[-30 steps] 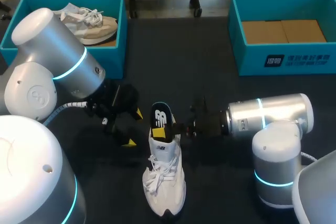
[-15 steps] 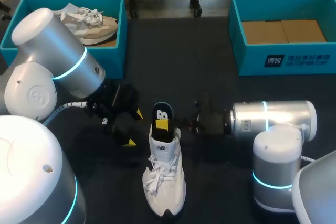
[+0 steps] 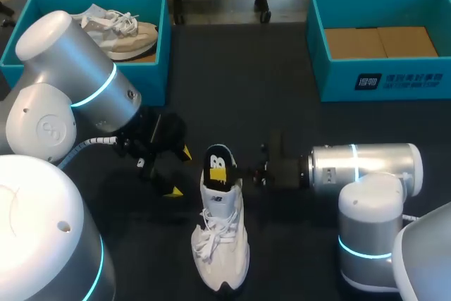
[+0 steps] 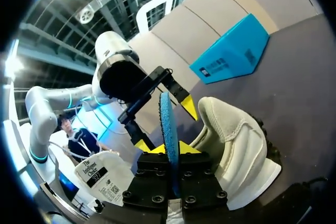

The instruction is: Take the shoe out of the shoebox, open the shoe tongue, remove and reinsert the insole, then place the shoe into the shoebox

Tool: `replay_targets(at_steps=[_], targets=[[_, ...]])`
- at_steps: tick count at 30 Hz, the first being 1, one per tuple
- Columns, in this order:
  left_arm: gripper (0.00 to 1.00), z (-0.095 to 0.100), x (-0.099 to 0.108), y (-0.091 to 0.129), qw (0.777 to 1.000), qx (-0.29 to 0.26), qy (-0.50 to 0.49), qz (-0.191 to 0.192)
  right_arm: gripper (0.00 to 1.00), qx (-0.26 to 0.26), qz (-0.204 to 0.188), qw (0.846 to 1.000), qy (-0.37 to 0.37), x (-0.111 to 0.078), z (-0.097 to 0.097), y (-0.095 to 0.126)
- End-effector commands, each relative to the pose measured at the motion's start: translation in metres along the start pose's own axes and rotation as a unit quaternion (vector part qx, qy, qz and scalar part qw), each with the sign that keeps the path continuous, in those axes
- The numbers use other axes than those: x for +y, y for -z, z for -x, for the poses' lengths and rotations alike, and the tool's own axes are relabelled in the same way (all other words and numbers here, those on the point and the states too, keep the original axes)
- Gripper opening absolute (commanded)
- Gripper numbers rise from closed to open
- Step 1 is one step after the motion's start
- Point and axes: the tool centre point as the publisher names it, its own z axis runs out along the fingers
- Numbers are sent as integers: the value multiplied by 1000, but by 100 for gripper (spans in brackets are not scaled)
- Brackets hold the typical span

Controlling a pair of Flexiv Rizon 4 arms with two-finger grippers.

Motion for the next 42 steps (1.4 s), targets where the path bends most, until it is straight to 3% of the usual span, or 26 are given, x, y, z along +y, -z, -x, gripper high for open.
replay_targets(at_steps=[1,9,13,16,30,33,34,35,42], targets=[[100,-2,1,0,1000,-2,-1,-1,0,-13,-19,1000,-11,-9,-6,-2],[100,-2,1,0,1000,-2,-1,-1,0,-24,-46,999,-12,-15,-9,-4],[100,-2,1,0,1000,-2,-1,-1,39,-22,-37,999,7,-8,-13,-4],[100,-2,1,0,1000,-2,-1,-1,43,-23,-32,999,15,-2,-13,-3],[100,-2,1,0,1000,-2,-1,-1,39,-33,17,999,38,13,-10,4],[100,-2,1,0,1000,-2,-1,-1,31,-35,26,998,36,14,-7,6],[100,-2,1,0,1000,-2,-1,-1,23,-38,30,998,34,15,-6,6],[100,-2,1,0,1000,-2,-1,-1,1,-40,34,998,30,15,-4,7],[100,-2,1,0,1000,-2,-1,-1,0,-48,28,998,-7,11,8,5]])
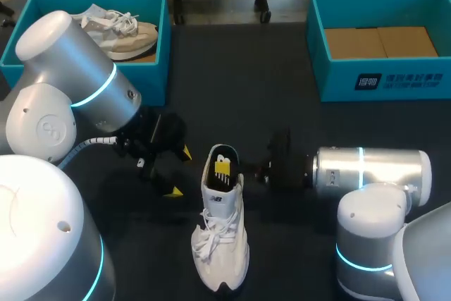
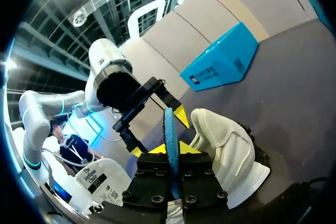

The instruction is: Take the shoe out of the shoebox, open the shoe tongue, remove and reinsert the insole, then place the shoe into the shoebox

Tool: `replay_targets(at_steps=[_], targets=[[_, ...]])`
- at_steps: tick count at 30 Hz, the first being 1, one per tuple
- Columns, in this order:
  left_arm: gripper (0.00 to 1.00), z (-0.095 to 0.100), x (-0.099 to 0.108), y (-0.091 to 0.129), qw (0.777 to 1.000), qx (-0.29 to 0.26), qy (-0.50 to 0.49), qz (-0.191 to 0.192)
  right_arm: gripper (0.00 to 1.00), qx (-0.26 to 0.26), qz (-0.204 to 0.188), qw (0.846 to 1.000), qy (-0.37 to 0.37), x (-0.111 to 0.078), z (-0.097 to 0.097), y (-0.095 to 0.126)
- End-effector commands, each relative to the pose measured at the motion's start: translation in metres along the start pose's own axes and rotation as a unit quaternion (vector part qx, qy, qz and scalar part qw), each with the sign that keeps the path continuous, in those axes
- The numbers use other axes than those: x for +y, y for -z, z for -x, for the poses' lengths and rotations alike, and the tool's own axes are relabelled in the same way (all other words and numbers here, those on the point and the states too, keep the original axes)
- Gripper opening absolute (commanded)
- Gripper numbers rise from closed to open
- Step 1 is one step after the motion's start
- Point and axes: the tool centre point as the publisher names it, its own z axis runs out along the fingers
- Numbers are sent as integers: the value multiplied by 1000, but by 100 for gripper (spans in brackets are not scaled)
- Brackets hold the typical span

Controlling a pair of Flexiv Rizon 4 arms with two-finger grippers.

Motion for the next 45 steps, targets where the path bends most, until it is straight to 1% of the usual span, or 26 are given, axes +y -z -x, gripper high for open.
replay_targets(at_steps=[1,4,11,14,16,17,18,19,21,23,27,31,34,37,38,39,40,41,45], targets=[[100,-2,1,0,1000,-2,-1,-1,0,-5,-10,1000,-13,-6,2,-5],[100,-2,1,0,1000,-2,-1,-1,0,-13,-24,999,-26,-12,4,-7],[100,-2,1,0,1000,-2,-1,-1,0,-31,-72,996,-43,-28,-4,-9],[100,-2,1,0,1000,-2,-1,-1,0,-31,-79,996,-40,-31,-7,-9],[100,-2,1,0,1000,-2,-1,-1,0,-30,-77,996,-32,-30,-9,-8],[100,-2,1,0,1000,-2,-1,-1,10,-29,-75,996,-26,-29,-10,-8],[100,-2,1,0,1000,-2,-1,-1,25,-28,-73,997,-20,-27,-11,-8],[100,-2,1,0,1000,-2,-1,-1,32,-27,-70,997,-14,-25,-12,-8],[100,-2,1,0,1000,-2,-1,-1,43,-26,-67,997,-2,-20,-14,-9],[100,-2,1,0,1000,-2,-1,-1,46,-28,-66,997,9,-15,-16,-10],[100,-2,1,0,1000,-2,-1,-1,45,-27,-61,997,22,-7,-18,-11],[100,-2,1,0,1000,-2,-1,-1,45,-26,-53,998,29,-2,-15,-7],[100,-2,1,0,1000,-2,-1,-1,44,-25,-44,998,30,1,-13,-9],[100,-2,1,0,1000,-2,-1,-1,40,-24,-34,999,27,3,-8,-7],[100,-2,1,0,1000,-2,-1,-1,32,-25,-29,999,25,3,-7,-7],[100,-2,1,0,1000,-2,-1,-1,21,-25,-24,999,20,4,-5,-7],[100,-2,1,0,1000,-2,-1,-1,2,-24,-21,999,17,4,-3,-6],[100,-2,1,0,1000,-2,-1,-1,0,-23,-20,999,13,4,-1,-6],[100,-2,1,0,1000,-2,-1,-1,0,-20,-23,1000,-5,0,5,-8]])
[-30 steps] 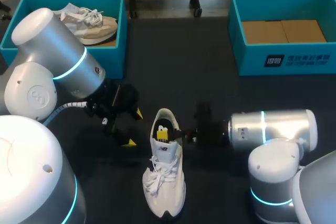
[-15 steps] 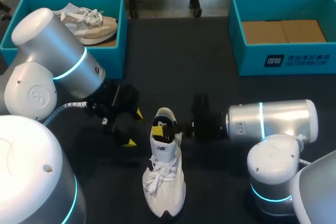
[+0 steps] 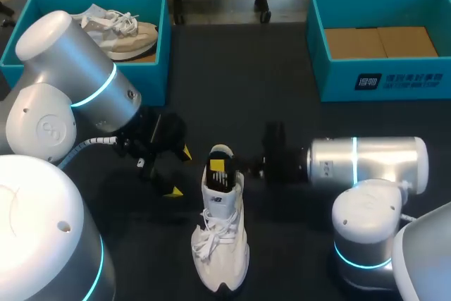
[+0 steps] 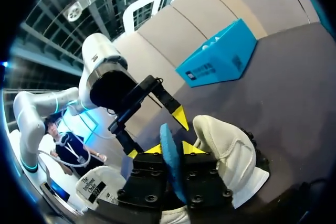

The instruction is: Take the shoe out of the shoebox, open the shoe tongue, remove and reinsert the insole, then place the shoe into the shoebox

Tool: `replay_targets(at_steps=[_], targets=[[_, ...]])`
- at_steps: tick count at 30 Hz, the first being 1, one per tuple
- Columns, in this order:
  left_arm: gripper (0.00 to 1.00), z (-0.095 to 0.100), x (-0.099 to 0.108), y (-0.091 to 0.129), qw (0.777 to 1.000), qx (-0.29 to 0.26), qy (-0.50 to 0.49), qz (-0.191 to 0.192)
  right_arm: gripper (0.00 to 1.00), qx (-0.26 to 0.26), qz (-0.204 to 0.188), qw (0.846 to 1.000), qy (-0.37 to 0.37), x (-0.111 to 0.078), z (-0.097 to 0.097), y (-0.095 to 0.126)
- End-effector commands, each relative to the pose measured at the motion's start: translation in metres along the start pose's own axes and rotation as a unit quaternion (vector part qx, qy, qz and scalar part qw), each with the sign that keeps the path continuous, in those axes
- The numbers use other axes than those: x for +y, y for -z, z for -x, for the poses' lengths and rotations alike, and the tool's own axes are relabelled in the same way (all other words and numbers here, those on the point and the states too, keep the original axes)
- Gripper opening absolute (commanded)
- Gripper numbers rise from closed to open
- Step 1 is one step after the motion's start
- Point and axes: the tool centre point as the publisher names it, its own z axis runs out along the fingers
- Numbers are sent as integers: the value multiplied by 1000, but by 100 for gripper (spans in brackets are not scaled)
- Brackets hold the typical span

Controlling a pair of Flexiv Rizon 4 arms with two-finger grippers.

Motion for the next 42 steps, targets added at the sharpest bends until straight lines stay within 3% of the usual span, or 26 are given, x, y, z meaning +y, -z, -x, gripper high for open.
replay_targets(at_steps=[1,11,17,21,24,25,29,33,42], targets=[[100,-2,1,0,1000,-2,-1,-1,0,4,2,1000,-11,-8,7,-1],[100,-2,1,0,1000,-2,-1,-1,0,-11,-15,999,-42,-29,4,2],[100,-2,1,0,1000,-2,-1,-1,0,-19,-28,999,-38,-26,-3,0],[100,-2,1,0,1000,-2,-1,-1,37,-17,-29,999,-19,-18,-7,0],[100,-2,1,0,1000,-2,-1,-1,53,-18,-31,999,-5,-11,-9,0],[100,-2,1,0,1000,-2,-1,-1,65,-18,-31,999,-1,-9,-10,0],[100,-2,1,0,1000,-2,-1,-1,83,-20,-28,999,12,-3,-11,1],[100,-2,1,0,1000,-2,-1,-1,84,-22,-27,999,21,2,-14,3],[100,-2,1,0,1000,-2,-1,-1,72,-24,-35,998,39,10,-25,8]])
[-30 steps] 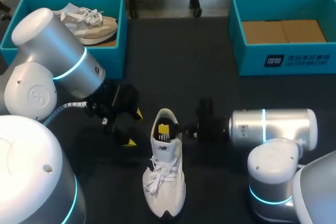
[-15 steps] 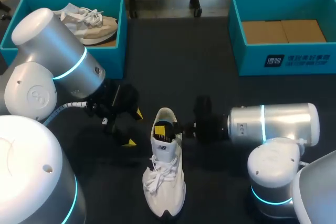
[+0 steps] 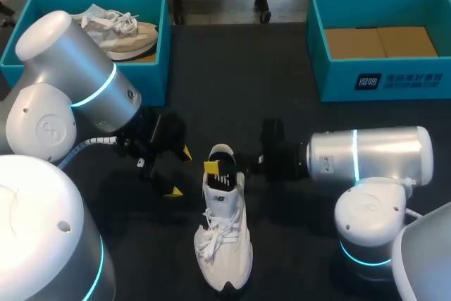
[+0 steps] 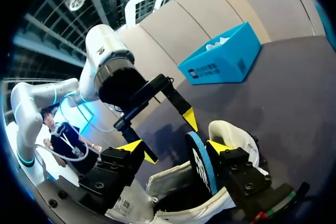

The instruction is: Take the shoe out of the shoebox, open the shoe tongue, remove and reinsert the insole, then place the shoe into the shoebox

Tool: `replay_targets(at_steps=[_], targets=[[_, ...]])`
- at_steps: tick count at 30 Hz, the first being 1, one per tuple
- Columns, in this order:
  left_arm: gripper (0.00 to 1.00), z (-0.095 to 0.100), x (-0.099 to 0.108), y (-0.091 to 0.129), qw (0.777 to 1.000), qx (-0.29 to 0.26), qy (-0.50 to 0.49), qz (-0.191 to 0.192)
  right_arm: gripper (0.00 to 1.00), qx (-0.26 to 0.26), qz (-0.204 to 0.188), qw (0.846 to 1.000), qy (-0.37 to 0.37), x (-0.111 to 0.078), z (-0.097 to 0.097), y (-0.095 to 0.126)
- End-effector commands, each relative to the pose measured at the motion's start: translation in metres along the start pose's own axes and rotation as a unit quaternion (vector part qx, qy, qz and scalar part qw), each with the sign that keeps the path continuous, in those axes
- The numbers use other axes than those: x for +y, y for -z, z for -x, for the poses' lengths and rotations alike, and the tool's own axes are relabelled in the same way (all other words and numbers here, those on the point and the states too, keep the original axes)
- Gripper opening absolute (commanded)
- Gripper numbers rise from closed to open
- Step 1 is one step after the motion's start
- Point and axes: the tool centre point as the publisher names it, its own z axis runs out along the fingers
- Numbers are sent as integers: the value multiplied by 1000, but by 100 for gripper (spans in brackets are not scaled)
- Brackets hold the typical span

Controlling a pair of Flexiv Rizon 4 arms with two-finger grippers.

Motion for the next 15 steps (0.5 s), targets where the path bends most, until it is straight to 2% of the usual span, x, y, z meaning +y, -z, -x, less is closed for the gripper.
replay_targets(at_steps=[1,15], targets=[[100,-2,1,0,1000,-2,-1,-1,71,-5,-9,1000,1,3,-5,4],[100,-2,1,0,1000,-2,-1,-1,70,-30,-12,999,-13,-3,0,23]])
